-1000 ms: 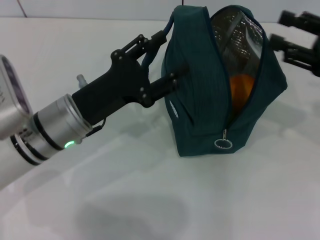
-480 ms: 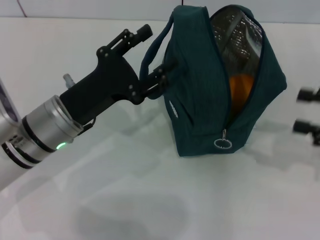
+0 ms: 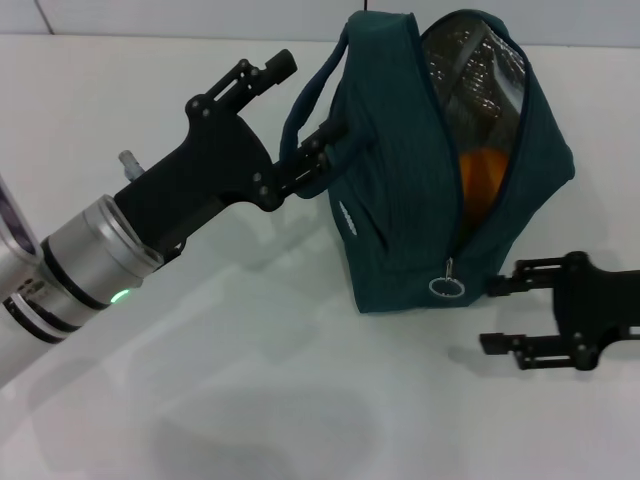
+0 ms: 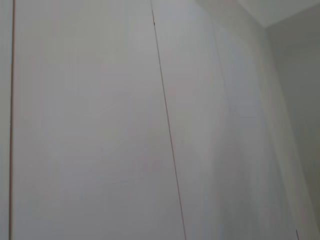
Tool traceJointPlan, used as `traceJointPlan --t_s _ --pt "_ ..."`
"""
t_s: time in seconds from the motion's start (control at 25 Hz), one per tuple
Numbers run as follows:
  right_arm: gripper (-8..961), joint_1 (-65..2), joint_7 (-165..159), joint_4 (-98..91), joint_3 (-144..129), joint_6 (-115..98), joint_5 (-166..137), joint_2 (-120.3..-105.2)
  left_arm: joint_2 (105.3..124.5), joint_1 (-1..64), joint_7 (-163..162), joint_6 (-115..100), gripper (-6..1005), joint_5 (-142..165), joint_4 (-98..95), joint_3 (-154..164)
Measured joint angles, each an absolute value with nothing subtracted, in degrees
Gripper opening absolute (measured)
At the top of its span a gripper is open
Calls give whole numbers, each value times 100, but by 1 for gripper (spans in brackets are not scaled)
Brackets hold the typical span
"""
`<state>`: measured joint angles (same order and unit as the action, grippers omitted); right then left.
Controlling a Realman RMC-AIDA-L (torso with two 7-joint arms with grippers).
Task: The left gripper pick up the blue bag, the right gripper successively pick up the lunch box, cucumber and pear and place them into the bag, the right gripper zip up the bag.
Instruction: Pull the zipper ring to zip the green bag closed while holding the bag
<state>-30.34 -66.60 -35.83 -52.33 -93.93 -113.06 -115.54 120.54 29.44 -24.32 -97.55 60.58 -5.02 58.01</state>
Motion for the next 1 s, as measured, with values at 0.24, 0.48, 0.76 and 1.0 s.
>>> traceJointPlan --t_s 0.24,0.48,0.76,1.0 --pt "630 -3291 -6708 -3481 -5643 -8952 -11175 -11606 12057 2939 -2376 -9756 744 6055 -501 5805" --pt "628 -3494 -6708 -3383 -6021 -8551 -11054 -11602 12058 2912 -2264 -9755 744 6054 -501 5800" --pt "626 -3682 -6707 -3326 -6295 -8220 -11016 -11614 12072 2874 -2166 -9750 744 5978 -500 5796" --pt "608 -3732 -6706 -3326 -6866 -7883 -10639 -11619 12070 2874 -2144 -9717 743 5929 -501 5792"
